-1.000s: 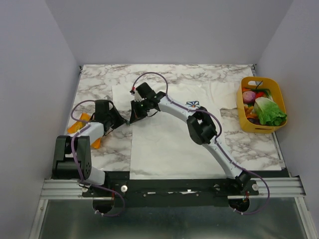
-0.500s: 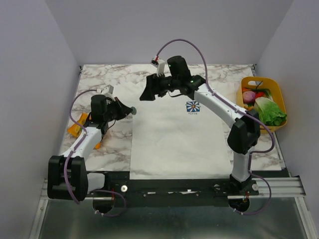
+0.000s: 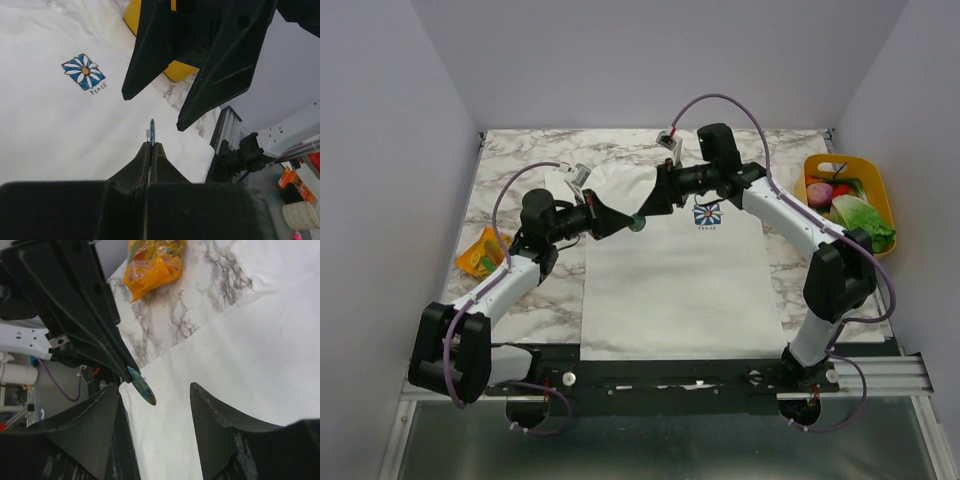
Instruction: Pin the brooch onto the clothing
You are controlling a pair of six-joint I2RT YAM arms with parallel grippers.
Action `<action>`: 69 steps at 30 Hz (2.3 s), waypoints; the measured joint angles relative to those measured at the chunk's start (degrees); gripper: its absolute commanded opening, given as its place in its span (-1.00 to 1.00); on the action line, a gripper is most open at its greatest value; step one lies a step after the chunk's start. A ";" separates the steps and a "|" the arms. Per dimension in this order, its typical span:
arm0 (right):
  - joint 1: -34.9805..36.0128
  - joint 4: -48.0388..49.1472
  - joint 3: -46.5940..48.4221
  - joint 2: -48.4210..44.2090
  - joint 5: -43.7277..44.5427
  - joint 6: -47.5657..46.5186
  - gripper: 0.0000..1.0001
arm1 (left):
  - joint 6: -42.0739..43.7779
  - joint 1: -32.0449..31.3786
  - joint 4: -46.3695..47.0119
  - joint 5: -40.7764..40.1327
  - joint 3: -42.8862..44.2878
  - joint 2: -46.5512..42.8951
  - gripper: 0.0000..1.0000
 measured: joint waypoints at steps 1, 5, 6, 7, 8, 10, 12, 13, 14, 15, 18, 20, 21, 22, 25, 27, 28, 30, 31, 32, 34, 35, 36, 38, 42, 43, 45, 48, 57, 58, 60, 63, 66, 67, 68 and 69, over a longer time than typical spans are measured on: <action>0.09 0.02 -0.09 -0.55 -1.27 -0.44 0.26 | -0.15 -0.33 0.61 0.57 0.00 0.04 -1.00; 0.09 0.42 -0.20 -1.77 -5.92 -1.68 -0.04 | -1.01 -1.42 3.30 3.15 0.31 0.15 -1.00; 0.09 0.42 -0.20 -1.79 -6.62 -1.86 -0.04 | -1.09 -1.51 3.76 3.39 0.35 0.20 -1.00; 0.09 0.35 -0.20 -1.79 -6.95 -1.99 -0.04 | -1.20 -1.53 4.17 3.67 0.42 0.22 -1.00; 0.09 0.20 -0.20 -1.66 -7.19 -2.12 -0.04 | -1.27 -1.53 4.46 3.91 0.52 0.26 -1.00; 0.07 -0.17 -0.20 -1.51 -7.67 -2.60 -0.04 | -1.40 -1.53 4.90 4.13 0.63 0.39 -1.00; 0.07 -0.46 -0.20 -1.36 -8.31 -3.04 -0.04 | -1.46 -1.53 5.20 4.17 0.63 0.48 -1.00; 0.07 -0.50 -0.20 -1.31 -8.79 -3.23 -0.05 | -1.46 -1.53 5.20 4.17 0.63 0.50 -1.00; 0.07 -0.52 -0.20 -1.25 -9.35 -3.50 -0.14 | -1.46 -1.53 5.22 4.17 0.63 0.50 -1.00; 0.07 -0.52 -0.20 -1.11 -9.84 -3.65 -0.28 | -1.44 -1.53 5.22 4.20 0.63 0.52 -1.00; 0.09 -0.50 -0.04 -0.17 -11.21 -4.22 -0.72 | -1.44 -1.53 5.22 4.20 0.63 0.72 -1.00; 0.07 -0.68 0.35 1.29 -12.98 -4.15 -0.86 | -1.25 -1.46 4.70 4.28 0.70 0.81 -1.00; 0.09 -0.76 0.68 1.92 -13.81 -4.28 -0.92 | -1.20 -1.42 4.15 4.24 0.70 0.94 -1.00; 0.04 -0.90 0.79 2.25 -14.29 -4.37 -0.98 | -1.20 -1.40 3.87 4.22 0.70 1.07 -1.00; 0.04 -1.36 1.05 2.71 -14.93 -4.92 -0.99 | -0.98 -1.29 3.15 4.28 0.70 1.11 -0.79; 0.07 -1.46 1.20 2.71 -14.78 -4.87 -0.99 | -0.24 -1.25 2.10 4.09 1.22 1.11 -0.21; 0.07 -1.79 1.62 2.69 -13.77 -4.66 -0.99 | 0.66 -1.27 0.61 3.74 1.81 1.09 0.03; 0.26 -2.32 2.62 2.69 -10.34 -3.80 -0.99 | 2.93 -1.51 -3.30 0.55 3.67 1.07 0.41; 0.39 -2.67 3.23 2.69 -7.96 -3.02 -0.99 | 5.18 -2.03 -6.58 -2.51 5.33 0.90 0.46; 0.48 -3.06 3.85 2.69 -5.35 -2.23 -0.99 | 6.67 -2.73 -10.08 -5.92 6.88 0.52 0.49; 0.59 -3.76 5.42 2.69 0.59 0.35 -0.99 | 10.43 -5.68 -16.85 -16.20 10.32 -0.46 0.53; 0.59 -3.93 5.99 2.69 3.10 1.38 -0.99 | 12.39 -7.91 -19.65 -21.49 11.87 -1.09 0.54; 0.63 -4.26 6.78 2.69 6.10 3.02 -0.99 | 13.42 -9.60 -21.38 -24.87 12.72 -1.60 0.53; 0.68 -4.90 8.26 2.69 11.65 6.29 -0.99 | 16.13 -13.44 -24.48 -33.99 14.14 -2.47 0.54; 0.68 -6.54 10.78 2.69 18.32 12.31 -0.99 | 21.33 -20.61 -28.59 -48.81 14.88 -2.62 0.47; 0.68 -6.93 11.19 2.69 19.43 13.46 -0.99 | 22.97 -22.69 -29.73 -52.48 15.13 -2.21 0.47; 0.61 -7.45 11.54 2.69 21.05 15.32 -0.99 | 25.88 -26.47 -31.01 -58.47 16.35 -0.57 0.43; 0.63 -8.15 11.67 2.71 22.51 17.00 -0.99 | 29.55 -30.80 -32.44 -65.00 19.28 3.17 0.40; 0.63 -9.60 11.65 2.71 23.98 18.51 -0.99 | 36.81 -34.95 -33.53 -77.20 25.62 12.35 0.20; 0.63 -9.68 11.65 2.69 23.98 18.51 -0.99 | 37.48 -35.23 -33.51 -78.47 26.25 13.03 0.17; 0.63 -9.88 11.65 2.71 23.98 18.53 -0.99 | 38.56 -35.65 -33.40 -79.97 26.60 13.40 0.05; 0.63 -9.97 11.63 2.71 23.96 18.53 -0.99 | 39.80 -35.93 -32.96 -81.42 26.60 13.40 -0.26; 0.63 -9.97 11.63 2.71 23.74 18.53 -0.99 | 40.81 -36.02 -32.59 -82.62 26.60 13.42 -0.69; 0.63 -9.99 11.63 2.73 23.63 18.53 -0.99 | 40.94 -36.02 -32.44 -83.17 26.60 13.44 -0.81; 0.61 -10.01 11.63 2.78 23.47 18.53 -0.99 | 41.16 -36.02 -32.39 -83.62 26.60 13.51 -0.89; 0.61 -9.86 11.58 2.84 23.50 18.53 -0.99 | 41.27 -36.02 -32.26 -84.11 26.60 13.64 -1.00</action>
